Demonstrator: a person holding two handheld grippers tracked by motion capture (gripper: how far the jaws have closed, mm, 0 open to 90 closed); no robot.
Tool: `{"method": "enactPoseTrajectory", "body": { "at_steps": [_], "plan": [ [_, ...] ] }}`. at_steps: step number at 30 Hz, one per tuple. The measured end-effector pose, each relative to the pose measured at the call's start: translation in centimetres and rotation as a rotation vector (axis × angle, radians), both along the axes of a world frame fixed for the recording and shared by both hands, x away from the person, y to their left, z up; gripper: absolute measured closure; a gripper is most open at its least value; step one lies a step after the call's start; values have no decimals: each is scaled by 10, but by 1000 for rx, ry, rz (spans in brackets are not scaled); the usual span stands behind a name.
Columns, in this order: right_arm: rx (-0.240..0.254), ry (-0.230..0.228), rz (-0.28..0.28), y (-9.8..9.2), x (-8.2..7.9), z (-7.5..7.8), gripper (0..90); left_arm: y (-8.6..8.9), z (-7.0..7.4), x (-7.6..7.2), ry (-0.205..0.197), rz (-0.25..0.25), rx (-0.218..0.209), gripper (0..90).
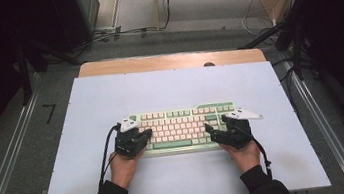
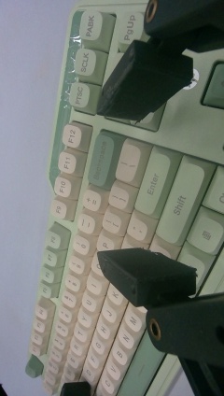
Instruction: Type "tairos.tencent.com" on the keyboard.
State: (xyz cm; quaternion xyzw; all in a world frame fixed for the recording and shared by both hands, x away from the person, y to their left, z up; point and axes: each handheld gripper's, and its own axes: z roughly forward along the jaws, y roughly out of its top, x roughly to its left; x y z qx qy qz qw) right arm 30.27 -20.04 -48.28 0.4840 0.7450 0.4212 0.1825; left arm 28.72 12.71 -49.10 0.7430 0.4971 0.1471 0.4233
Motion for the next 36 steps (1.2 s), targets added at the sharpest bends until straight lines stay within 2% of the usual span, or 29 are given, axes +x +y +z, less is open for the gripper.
{"method": "enactPoseTrajectory", "body": {
  "at_steps": [3, 5, 6, 9, 11, 16, 19, 22, 32, 36],
  "plan": [
    [-2, 1, 1, 0, 0, 0, 239, 2, 3, -1, -14, -1, -27, 893],
    [-1, -1, 0, 0, 0, 0, 239, 4, 6, -2, -29, -1, -50, 849],
    [0, -1, 0, 0, 0, 0, 239, 6, 8, -3, -44, 0, -66, 805],
    [-2, 2, -1, 0, 0, 0, 239, 8, 11, -4, -76, 11, -83, 588],
    [-2, 4, -1, 1, 0, 0, 240, 9, 11, -4, -86, 5, -102, 552],
    [-10, 4, 0, 1, -1, -1, 280, 10, 12, -3, -95, 25, -103, 465],
    [-11, 0, 2, 2, -3, -1, 346, 10, 12, -2, -97, 30, -99, 439],
    [-10, -1, 17, 3, -5, -1, 458, 10, 12, -2, -98, 32, -97, 435],
    [-23, -7, 113, 13, -7, -4, 849, 11, 13, -3, -98, 29, -91, 383],
    [-30, -17, 153, 19, -8, -4, 877, 12, 12, -4, -100, 32, -87, 381]
  ]
}}
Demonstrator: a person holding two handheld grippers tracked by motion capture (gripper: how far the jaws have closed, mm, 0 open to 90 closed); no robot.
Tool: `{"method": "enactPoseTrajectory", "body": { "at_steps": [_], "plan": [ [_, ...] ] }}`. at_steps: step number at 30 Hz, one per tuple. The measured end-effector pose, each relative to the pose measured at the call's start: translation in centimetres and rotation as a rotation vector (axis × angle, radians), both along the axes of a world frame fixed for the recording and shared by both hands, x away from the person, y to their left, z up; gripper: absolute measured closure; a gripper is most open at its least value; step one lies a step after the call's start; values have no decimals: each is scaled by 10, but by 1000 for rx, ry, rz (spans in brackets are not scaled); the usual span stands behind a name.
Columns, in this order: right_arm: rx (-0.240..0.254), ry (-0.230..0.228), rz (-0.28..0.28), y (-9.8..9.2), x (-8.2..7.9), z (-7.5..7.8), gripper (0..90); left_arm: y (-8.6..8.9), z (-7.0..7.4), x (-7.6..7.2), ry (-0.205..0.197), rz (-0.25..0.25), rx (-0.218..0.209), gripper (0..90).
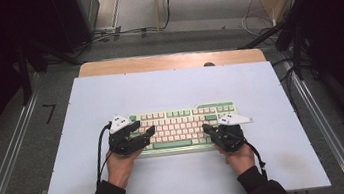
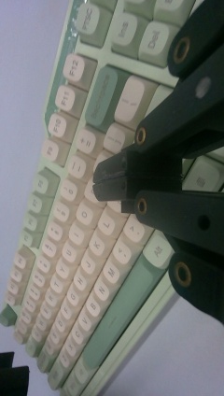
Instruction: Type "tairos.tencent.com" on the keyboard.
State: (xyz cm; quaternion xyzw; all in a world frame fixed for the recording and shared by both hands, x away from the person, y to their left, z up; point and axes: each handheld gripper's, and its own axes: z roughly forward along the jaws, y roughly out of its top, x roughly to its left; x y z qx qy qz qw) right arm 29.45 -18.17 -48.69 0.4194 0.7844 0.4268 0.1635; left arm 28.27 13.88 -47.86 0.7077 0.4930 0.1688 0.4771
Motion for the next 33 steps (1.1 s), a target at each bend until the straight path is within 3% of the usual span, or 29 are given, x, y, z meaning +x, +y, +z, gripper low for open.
{"method": "enactPoseTrajectory", "body": {
  "at_steps": [18, 33],
  "plan": [
    [-34, 22, 78, 22, 3, -5, 877, 11, -1, -10, 7, 31, 6, 381],
    [-51, 21, 83, 24, 2, -8, 876, 15, -1, -11, 4, 38, 7, 381]
  ]
}}
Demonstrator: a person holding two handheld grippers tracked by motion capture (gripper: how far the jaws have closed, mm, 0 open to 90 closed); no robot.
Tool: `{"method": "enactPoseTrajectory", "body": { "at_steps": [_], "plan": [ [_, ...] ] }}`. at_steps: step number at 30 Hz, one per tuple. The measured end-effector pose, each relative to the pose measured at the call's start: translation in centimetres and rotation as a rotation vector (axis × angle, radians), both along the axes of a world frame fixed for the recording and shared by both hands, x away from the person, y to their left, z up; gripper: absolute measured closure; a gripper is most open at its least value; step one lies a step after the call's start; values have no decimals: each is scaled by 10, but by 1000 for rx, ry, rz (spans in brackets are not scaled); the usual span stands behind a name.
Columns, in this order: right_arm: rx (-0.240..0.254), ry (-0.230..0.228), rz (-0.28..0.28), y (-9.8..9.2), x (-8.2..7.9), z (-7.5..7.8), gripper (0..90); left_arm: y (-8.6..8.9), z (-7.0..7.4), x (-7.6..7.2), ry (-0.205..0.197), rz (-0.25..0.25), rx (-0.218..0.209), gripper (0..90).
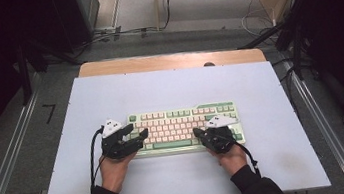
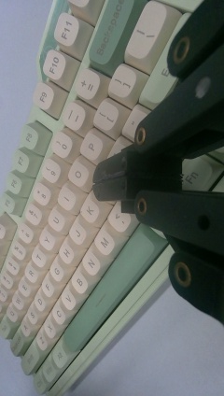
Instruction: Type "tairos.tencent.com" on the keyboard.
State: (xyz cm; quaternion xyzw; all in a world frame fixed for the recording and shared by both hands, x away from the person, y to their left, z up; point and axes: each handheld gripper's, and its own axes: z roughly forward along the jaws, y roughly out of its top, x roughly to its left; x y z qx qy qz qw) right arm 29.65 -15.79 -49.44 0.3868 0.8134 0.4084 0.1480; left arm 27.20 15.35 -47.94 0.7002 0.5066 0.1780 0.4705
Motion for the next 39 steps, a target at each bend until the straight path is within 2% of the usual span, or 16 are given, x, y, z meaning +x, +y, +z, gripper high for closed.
{"method": "enactPoseTrajectory", "body": {
  "at_steps": [16, 21, 24, 27, 28, 31, 36, 39],
  "plan": [
    [-17, 5, 2, 2, 0, -1, 876, -1, 1, -1, -4, -5, 3, 382],
    [11, 3, -8, -1, -1, 2, 876, -1, 1, -1, -5, -4, 2, 382],
    [23, 1, -15, -3, 1, 3, 843, -1, 1, -1, -7, -3, 3, 382],
    [39, 1, -25, -5, 1, 4, 772, -1, 1, -1, -7, -3, 3, 382],
    [45, 0, -25, -6, 1, 5, 716, -1, 1, -1, -7, -3, 2, 382],
    [50, 2, -33, -7, 2, 5, 623, -1, 1, -1, -6, -3, 1, 382],
    [60, 11, -53, -8, 4, 5, 387, -1, 1, -1, -4, -5, 3, 382],
    [65, 11, -69, -9, 5, 5, 312, -1, 1, -1, -4, -4, 4, 386]
  ]
}}
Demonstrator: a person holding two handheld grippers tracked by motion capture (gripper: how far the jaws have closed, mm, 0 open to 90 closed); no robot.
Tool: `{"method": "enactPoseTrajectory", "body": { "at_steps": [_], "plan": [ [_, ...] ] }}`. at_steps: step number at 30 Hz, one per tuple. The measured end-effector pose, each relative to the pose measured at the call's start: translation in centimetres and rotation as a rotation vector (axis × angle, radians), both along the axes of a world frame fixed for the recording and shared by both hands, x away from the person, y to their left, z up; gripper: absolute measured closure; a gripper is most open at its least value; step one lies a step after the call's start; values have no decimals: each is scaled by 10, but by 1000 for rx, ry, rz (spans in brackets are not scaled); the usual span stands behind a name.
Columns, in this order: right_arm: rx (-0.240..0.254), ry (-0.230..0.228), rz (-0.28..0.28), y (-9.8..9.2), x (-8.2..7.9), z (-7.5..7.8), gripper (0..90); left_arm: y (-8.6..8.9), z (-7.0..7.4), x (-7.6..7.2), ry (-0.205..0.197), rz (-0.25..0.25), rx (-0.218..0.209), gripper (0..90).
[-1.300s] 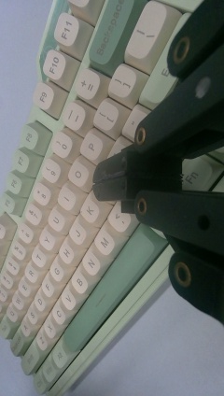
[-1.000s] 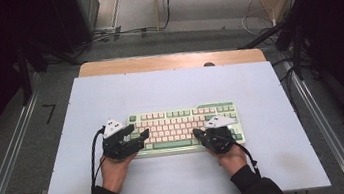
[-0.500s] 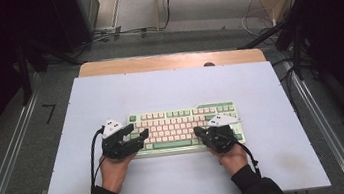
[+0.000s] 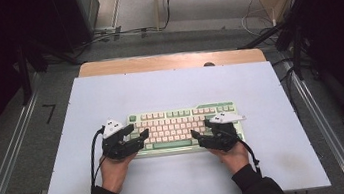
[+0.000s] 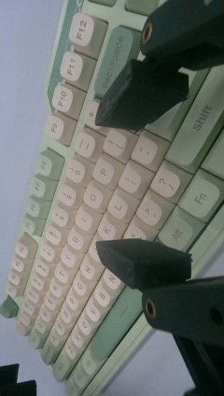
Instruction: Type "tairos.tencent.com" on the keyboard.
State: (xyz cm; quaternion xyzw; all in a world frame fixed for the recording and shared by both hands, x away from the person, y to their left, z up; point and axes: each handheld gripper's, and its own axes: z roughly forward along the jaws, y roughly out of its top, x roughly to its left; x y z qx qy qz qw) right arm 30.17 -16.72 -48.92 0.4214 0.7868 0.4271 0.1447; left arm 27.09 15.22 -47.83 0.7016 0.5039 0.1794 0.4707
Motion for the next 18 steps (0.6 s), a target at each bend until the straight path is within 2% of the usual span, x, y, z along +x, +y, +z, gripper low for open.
{"method": "enactPoseTrajectory", "body": {
  "at_steps": [6, 13, 18],
  "plan": [
    [0, -2, -16, -1, 1, 0, 258, -1, 0, 0, 2, -3, 2, 398],
    [-5, -4, -21, -1, 1, 0, 247, -1, 0, 0, -1, -9, -3, 450],
    [-8, 2, -19, -1, 1, -1, 243, -2, 0, 0, -15, -22, -4, 572]
  ]
}}
